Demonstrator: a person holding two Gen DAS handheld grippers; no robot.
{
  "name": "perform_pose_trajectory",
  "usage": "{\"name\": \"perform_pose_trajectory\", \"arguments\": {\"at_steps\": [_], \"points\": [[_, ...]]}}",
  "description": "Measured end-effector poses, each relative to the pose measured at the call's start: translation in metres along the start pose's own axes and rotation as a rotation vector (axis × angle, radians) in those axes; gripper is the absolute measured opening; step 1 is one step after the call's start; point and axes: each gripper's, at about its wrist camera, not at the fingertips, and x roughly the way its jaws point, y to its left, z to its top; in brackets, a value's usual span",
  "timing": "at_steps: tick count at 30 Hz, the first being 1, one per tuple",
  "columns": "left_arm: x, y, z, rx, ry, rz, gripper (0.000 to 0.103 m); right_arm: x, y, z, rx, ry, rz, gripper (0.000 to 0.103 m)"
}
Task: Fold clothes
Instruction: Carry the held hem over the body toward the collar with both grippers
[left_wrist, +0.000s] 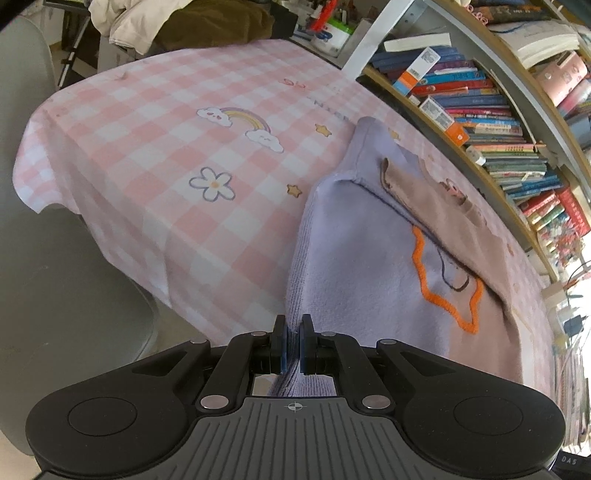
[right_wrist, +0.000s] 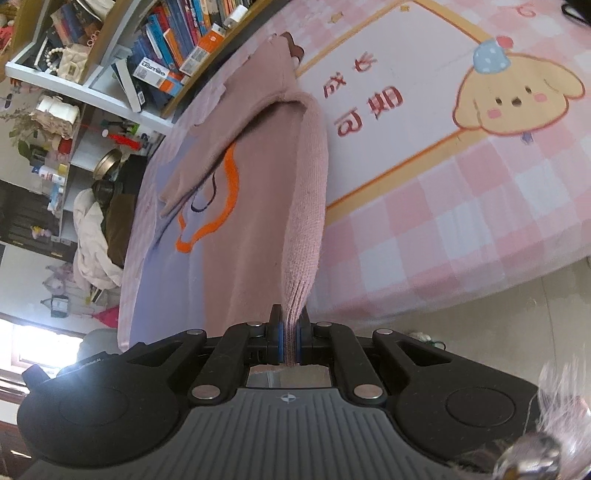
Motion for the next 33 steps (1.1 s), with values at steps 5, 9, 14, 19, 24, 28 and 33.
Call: {"name": "perform_pose_trajectory", "arguments": {"at_steps": [5, 9, 14, 19, 24, 28, 33], "points": [[-0.005, -0.001, 0.002, -0.013, -0.007, -0.013, 0.004, -0.002, 0.0, -0.002, 0.015, 0.003, 0.021, 0.006], [-0.013, -0.005, 0.012, -0.027, -0.046, -0.06, 0.004, -0.015, 0.003, 0.006, 0.034, -0.045, 0.085, 0.006], [-0.023, -0.016, 0.038, -0.07, -0.115, -0.15, 0.005, -0.027, 0.021, 0.031, 0.024, -0.127, 0.148, 0.006], [-0.022, -0.028, 0.068, -0.106, -0.175, -0.241, 0.005, -0.034, 0.042, 0.061, 0.002, -0.215, 0.202, 0.006], [-0.01, -0.043, 0.102, -0.102, -0.199, -0.3, 0.005, -0.032, 0.062, 0.092, -0.013, -0.287, 0.227, 0.006], [0.004, -0.056, 0.127, -0.081, -0.202, -0.328, 0.005, -0.024, 0.073, 0.114, -0.01, -0.332, 0.23, 0.006], [0.025, -0.065, 0.154, -0.067, -0.192, -0.351, 0.005, -0.011, 0.08, 0.139, 0.008, -0.375, 0.217, 0.006]]}}
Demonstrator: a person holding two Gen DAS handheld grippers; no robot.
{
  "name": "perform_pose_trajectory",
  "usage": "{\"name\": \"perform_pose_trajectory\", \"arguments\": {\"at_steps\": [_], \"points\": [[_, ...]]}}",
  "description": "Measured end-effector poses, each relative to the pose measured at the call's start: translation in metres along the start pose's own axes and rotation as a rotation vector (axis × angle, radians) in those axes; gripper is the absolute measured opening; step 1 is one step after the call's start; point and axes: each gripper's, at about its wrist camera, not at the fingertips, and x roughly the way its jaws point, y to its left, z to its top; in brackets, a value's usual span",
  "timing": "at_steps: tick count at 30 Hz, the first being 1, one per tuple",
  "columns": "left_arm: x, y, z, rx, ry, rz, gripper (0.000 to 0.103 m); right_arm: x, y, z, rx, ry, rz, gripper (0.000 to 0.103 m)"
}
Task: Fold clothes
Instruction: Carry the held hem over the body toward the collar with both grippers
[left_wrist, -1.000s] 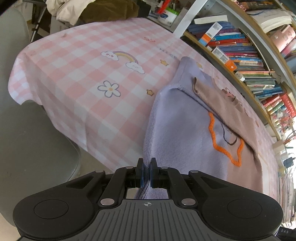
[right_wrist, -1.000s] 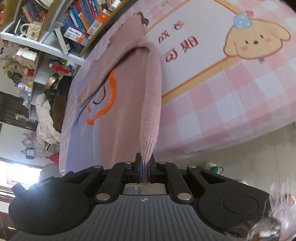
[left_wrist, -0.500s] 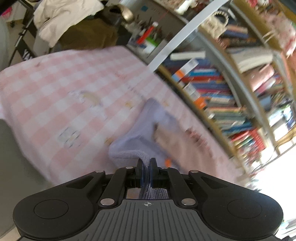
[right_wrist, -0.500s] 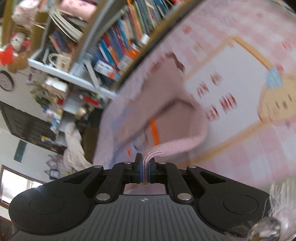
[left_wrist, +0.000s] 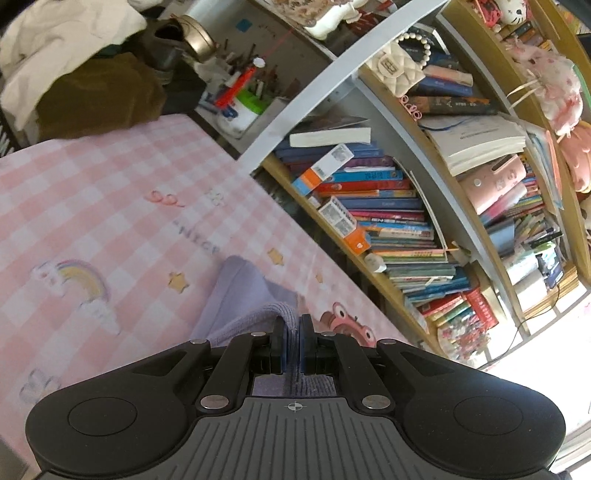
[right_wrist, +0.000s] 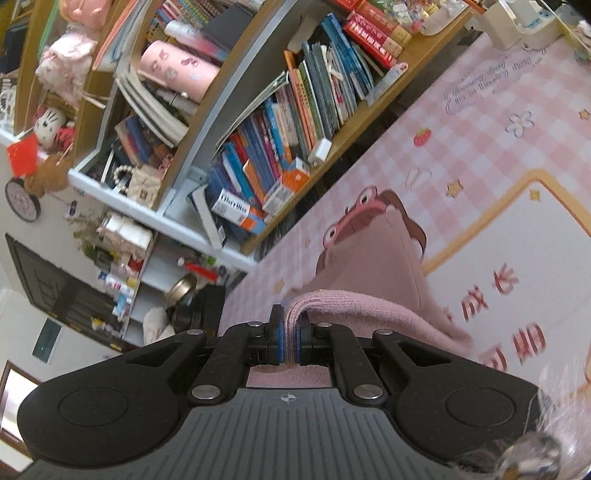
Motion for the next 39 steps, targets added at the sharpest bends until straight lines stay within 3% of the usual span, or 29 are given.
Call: {"name": "perform_pose_trajectory", "arguments": {"at_steps": [6, 21, 25, 31, 33, 36, 39], "points": [[0.036, 0.004, 0.019, 0.005, 0.031, -0.002, 0.005, 0.032, -0.005, 0.019, 0.02, -0.028, -0.046, 0.006], [0.118, 0.036, 0.034, -0.025, 0.185, 0.109, 0.006, 0.121, -0.031, 0.044, 0.049, 0.009, -0.213, 0.006], [0.134, 0.039, 0.035, -0.016, 0.218, 0.135, 0.011, 0.138, -0.041, 0.047, 0.064, 0.02, -0.258, 0.007], [0.142, 0.037, 0.04, 0.033, 0.262, 0.129, 0.015, 0.149, -0.049, 0.051, 0.068, 0.023, -0.29, 0.015], [0.143, 0.035, 0.042, 0.045, 0.266, 0.123, 0.016, 0.148, -0.048, 0.053, 0.06, 0.012, -0.295, 0.025], [0.14, 0.033, 0.046, 0.067, 0.246, 0.125, 0.019, 0.146, -0.045, 0.058, 0.046, -0.014, -0.295, 0.03], [0.131, 0.029, 0.053, 0.095, 0.19, 0.139, 0.036, 0.143, -0.042, 0.063, 0.031, -0.037, -0.295, 0.033]]}}
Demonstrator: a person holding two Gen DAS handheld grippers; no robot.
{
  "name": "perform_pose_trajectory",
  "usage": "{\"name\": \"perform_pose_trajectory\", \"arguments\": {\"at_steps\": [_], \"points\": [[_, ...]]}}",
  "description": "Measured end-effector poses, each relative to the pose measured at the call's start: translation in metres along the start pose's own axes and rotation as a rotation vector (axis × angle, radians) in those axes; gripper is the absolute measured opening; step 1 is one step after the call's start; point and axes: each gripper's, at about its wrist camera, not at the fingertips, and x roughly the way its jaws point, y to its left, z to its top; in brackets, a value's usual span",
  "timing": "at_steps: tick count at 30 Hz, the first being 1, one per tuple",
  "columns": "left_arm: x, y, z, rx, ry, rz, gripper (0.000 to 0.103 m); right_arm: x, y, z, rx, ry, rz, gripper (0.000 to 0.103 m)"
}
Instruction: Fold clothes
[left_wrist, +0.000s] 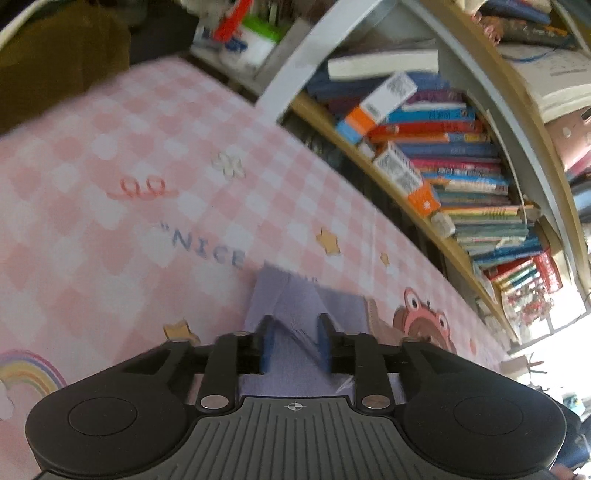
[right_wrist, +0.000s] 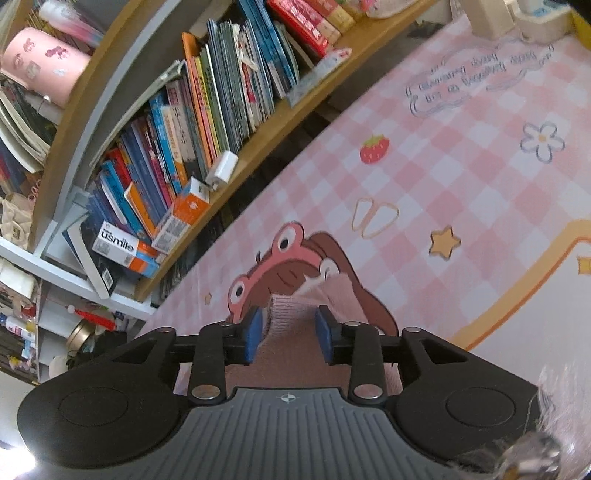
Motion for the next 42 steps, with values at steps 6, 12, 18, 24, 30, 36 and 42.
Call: {"name": "perform_pose_trajectory", "arguments": {"at_steps": [6, 12, 18, 24, 30, 36, 42], "points": [[-0.021, 0.003, 0.013, 0.057, -0.095, 0.053, 0.046, -0.011, 0.003, 0.005, -0.03, -0.039, -0.018, 0.037], [-0.024, 0.002, 0.008, 0.123, -0.108, 0.076, 0.046, -0.018, 0.015, 0.001, -0.167, -0.065, -0.079, 0.049], [-0.017, -0.01, -0.006, 0.24, -0.08, 0.093, 0.046, -0.01, 0.034, -0.015, -0.372, -0.021, -0.135, 0.051], [-0.007, -0.017, -0.011, 0.281, -0.05, 0.093, 0.046, 0.023, 0.046, -0.031, -0.583, 0.047, -0.301, 0.051], [-0.002, -0.014, -0.011, 0.29, -0.041, 0.124, 0.046, 0.043, 0.035, -0.023, -0.621, 0.0, -0.416, 0.051], [-0.002, -0.003, -0.006, 0.273, -0.053, 0.149, 0.046, 0.022, 0.028, 0.0, -0.523, -0.107, -0.418, 0.051], [0.009, -0.008, -0.008, 0.303, -0.043, 0.13, 0.046, 0.025, 0.034, -0.012, -0.565, -0.039, -0.321, 0.05]]}}
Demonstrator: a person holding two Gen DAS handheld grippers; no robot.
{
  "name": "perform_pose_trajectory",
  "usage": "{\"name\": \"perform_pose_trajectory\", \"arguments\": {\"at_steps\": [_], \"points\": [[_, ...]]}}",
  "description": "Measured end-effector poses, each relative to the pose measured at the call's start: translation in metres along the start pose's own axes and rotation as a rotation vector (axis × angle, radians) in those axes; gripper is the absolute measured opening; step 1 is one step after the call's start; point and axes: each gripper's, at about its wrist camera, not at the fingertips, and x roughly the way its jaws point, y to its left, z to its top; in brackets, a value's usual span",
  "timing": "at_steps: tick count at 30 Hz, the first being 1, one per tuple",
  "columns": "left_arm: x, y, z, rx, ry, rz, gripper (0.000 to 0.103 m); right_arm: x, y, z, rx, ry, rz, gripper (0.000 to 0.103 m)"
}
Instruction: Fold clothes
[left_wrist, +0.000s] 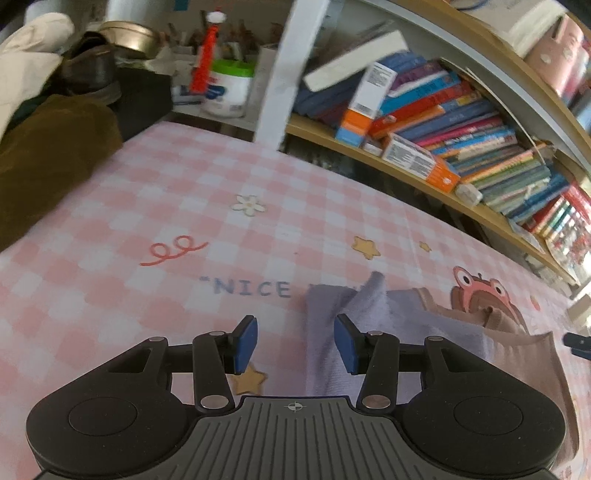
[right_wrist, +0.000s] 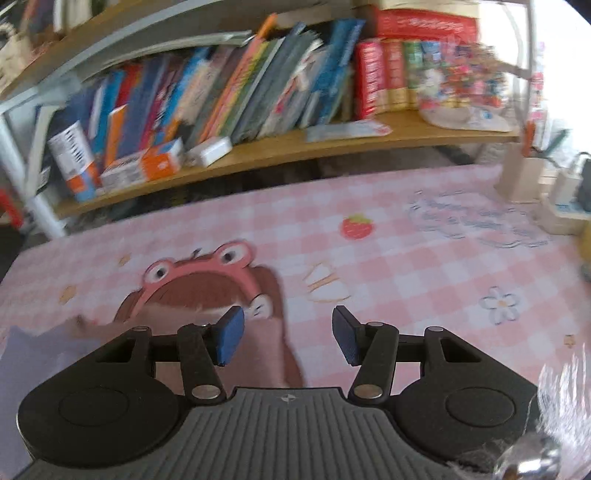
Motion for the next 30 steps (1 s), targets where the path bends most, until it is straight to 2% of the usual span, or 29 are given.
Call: {"name": "perform_pose_trajectory", "arguments": {"at_steps": [6, 7, 8, 9, 10, 14, 15, 18, 22, 26, 28, 30], "points": [[0.015, -0.026, 0.003, 0.119, -0.014, -0.031, 0.041, 0.02, 0.013, -0.006, -0.03, 0.063, 0.023, 0.034], [0.019, -0.03, 0.004, 0.142, -0.012, -0.033, 0.037, 0.022, 0.013, -0.007, -0.031, 0.067, 0.034, 0.025], [0.023, -0.034, 0.004, 0.163, -0.005, -0.04, 0.018, 0.024, 0.014, -0.007, -0.032, 0.073, 0.052, 0.011], [0.028, -0.037, 0.004, 0.179, 0.005, -0.037, 0.007, 0.023, 0.015, -0.007, -0.037, 0.072, 0.064, 0.006], [0.032, -0.039, 0.004, 0.193, 0.014, -0.033, 0.004, 0.021, 0.016, -0.006, -0.043, 0.058, 0.059, 0.005], [0.02, -0.029, 0.011, 0.098, -0.051, -0.038, 0.004, 0.007, 0.017, -0.003, -0.053, -0.002, 0.045, 0.004], [0.023, -0.028, 0.011, 0.103, -0.041, -0.034, 0.004, 0.005, 0.016, -0.002, -0.051, -0.008, 0.044, 0.004], [0.046, -0.03, 0.008, 0.122, 0.024, -0.003, 0.005, 0.023, 0.013, -0.005, -0.033, 0.056, 0.017, 0.004], [0.049, -0.028, 0.009, 0.102, 0.018, -0.003, 0.006, 0.032, 0.011, -0.008, -0.001, 0.079, 0.001, 0.004], [0.049, -0.025, 0.009, 0.094, 0.019, -0.014, 0.013, 0.033, 0.01, -0.007, -0.006, 0.087, -0.002, 0.006], [0.048, -0.024, 0.01, 0.089, 0.026, -0.021, 0.014, 0.031, 0.01, -0.007, -0.006, 0.087, -0.013, 0.012], [0.044, -0.025, 0.011, 0.089, 0.029, -0.022, 0.018, 0.026, 0.01, -0.007, -0.006, 0.077, -0.035, 0.027]]}}
